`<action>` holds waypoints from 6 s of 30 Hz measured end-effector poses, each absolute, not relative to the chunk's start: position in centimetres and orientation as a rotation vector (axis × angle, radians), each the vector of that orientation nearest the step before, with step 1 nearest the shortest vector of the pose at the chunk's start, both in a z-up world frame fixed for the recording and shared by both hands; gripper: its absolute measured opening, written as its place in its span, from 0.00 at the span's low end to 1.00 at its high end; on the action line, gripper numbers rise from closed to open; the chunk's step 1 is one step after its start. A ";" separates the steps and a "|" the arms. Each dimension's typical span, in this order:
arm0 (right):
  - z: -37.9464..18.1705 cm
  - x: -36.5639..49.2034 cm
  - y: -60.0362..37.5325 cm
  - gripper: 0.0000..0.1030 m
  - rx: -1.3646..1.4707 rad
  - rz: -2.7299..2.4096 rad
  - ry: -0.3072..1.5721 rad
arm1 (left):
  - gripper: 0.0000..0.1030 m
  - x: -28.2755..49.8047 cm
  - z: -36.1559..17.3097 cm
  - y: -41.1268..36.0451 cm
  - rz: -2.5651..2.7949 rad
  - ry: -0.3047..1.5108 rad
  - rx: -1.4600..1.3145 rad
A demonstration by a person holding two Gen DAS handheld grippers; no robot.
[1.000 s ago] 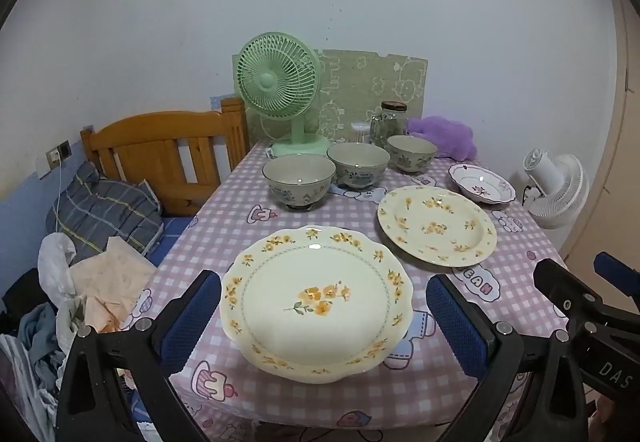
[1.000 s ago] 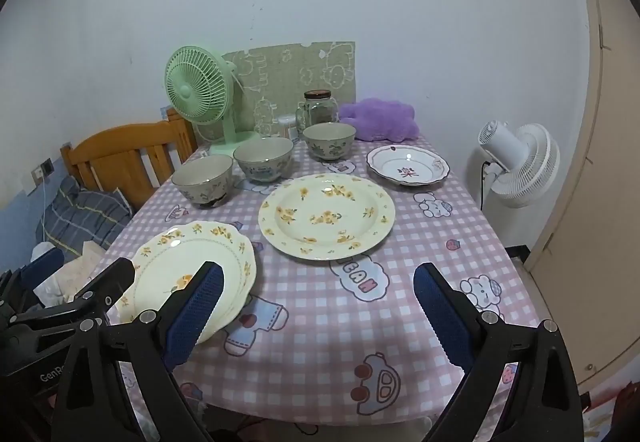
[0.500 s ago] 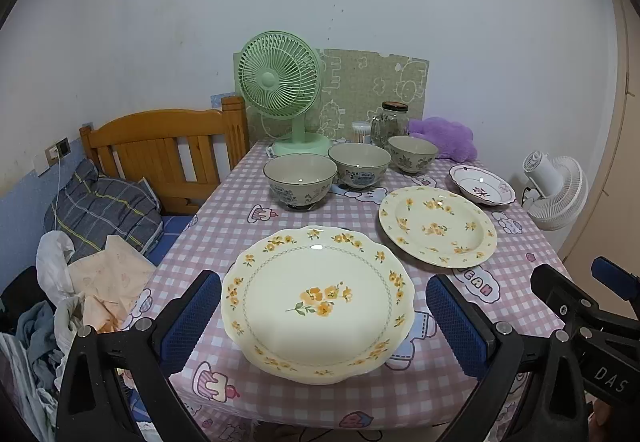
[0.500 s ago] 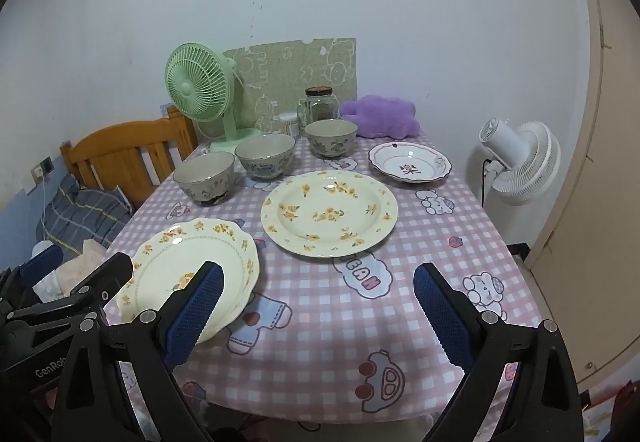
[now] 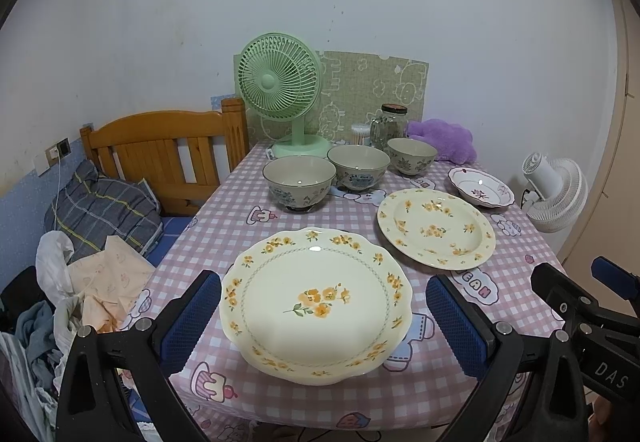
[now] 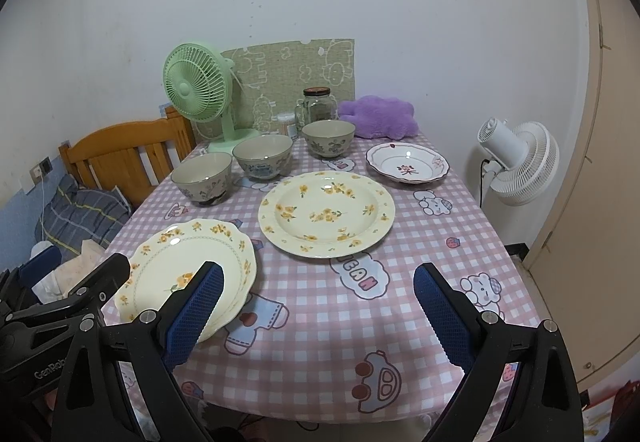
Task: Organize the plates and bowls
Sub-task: 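Move both grippers toward the rim of the large scalloped flowered plate, then close both grippers on the scalloped plate rim and lift it, then carry the scalloped plate with both grippers and lower it onto the beaded-rim plate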
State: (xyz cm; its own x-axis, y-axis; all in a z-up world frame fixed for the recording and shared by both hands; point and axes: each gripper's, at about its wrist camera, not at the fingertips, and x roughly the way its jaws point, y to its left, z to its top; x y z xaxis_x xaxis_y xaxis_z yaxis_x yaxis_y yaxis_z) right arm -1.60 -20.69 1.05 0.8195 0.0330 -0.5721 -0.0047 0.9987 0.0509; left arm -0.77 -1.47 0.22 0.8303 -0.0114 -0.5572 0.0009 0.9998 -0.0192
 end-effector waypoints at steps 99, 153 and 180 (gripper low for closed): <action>-11.9 14.4 -8.6 0.72 0.081 -0.116 1.137 | 0.61 16.0 -11.2 6.7 -0.221 1.084 0.078; -8.1 11.1 -38.7 0.72 0.143 -0.166 1.091 | 0.65 12.3 -9.3 -23.6 -0.270 1.098 0.122; -11.2 12.8 -42.6 0.75 0.178 -0.164 1.192 | 0.83 14.6 -11.5 -27.8 -0.305 1.164 0.156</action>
